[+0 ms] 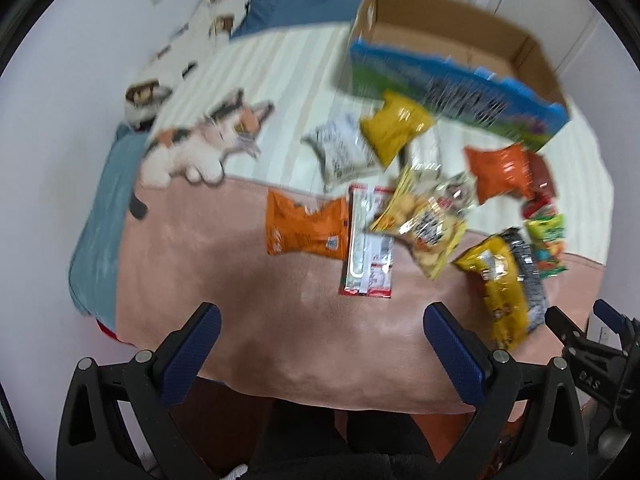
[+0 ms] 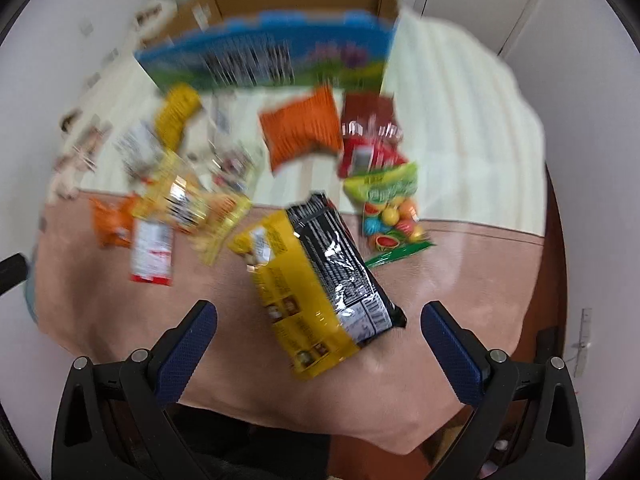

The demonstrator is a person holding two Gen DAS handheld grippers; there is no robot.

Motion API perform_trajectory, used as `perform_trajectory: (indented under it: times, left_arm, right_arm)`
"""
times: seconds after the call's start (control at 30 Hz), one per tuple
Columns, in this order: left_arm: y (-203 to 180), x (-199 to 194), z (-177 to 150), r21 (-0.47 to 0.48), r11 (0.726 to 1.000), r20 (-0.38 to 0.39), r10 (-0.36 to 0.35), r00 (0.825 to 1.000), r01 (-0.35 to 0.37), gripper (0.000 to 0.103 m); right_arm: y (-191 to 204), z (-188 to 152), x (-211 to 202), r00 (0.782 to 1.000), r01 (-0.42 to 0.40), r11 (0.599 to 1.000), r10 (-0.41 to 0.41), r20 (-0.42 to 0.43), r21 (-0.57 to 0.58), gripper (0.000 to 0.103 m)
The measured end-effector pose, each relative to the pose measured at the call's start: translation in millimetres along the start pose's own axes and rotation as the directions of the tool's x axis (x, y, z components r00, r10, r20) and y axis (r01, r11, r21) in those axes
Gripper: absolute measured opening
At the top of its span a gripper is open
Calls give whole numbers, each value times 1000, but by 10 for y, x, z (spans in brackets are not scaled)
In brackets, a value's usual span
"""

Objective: Organize snacks
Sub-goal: 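Grasp the yellow cookie bag with the left tool while the right tool grasps the yellow-black noodle pack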

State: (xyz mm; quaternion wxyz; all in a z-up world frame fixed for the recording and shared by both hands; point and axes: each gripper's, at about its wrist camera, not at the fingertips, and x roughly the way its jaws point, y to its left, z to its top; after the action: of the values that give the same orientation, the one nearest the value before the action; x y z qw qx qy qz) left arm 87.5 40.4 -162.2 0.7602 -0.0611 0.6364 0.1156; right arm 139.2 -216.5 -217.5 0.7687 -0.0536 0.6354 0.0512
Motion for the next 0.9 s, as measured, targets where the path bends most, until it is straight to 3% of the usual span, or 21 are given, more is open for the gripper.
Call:
perform_trajectory:
  times: [0.27,0.43,0.57,0.67,0.73,0.77,0.83,0.87,0.9]
  left_arm:
    - [-156,679,102,-39,999,-129,-19,992,14,103]
    - [-276,947,176,-112,989,-206,-114,972,92,103]
    - [-380,1151,292,-225,959,-255,-226,940,169,103]
    - [-449,1330,419,-347,909,-266,-331,906,230,103]
    - [-481,1464,504,-424,869,-253,-383,888,254,101]
    - [-496,1532,538,-455,851,-245,-402,882,261,96]
    - [-542,1681,573,-496,831,-250,-415,875,252,72]
    - [-568,1753,573,-508,825,-257,-417,872,245,55]
    - [-588,1786,569,-513,823,-257,-419,871,245,54]
  right_arm:
    - [81,203,1015,981,-79,989,55,-186,-122,103]
    - [143,232,1320,972,-75,987,41,-232,-140,102]
    - [-55,188,1345,980,-39,996,53,-191,77,92]
    - [-268,110,1318,983,-59,960,103,-150,275,92]
    - [-325,53,1338,980,-79,939,135,-147,335,94]
    - [-334,46,1382,978,-84,935,144,-154,344,94]
    - [-338,-19,1435,975,-91,934,154,-159,347,96]
    - [-342,-32,1457,976,-91,935,153,-156,344,96]
    - [-350,-55,1472,975,-96,933,158,-156,347,96]
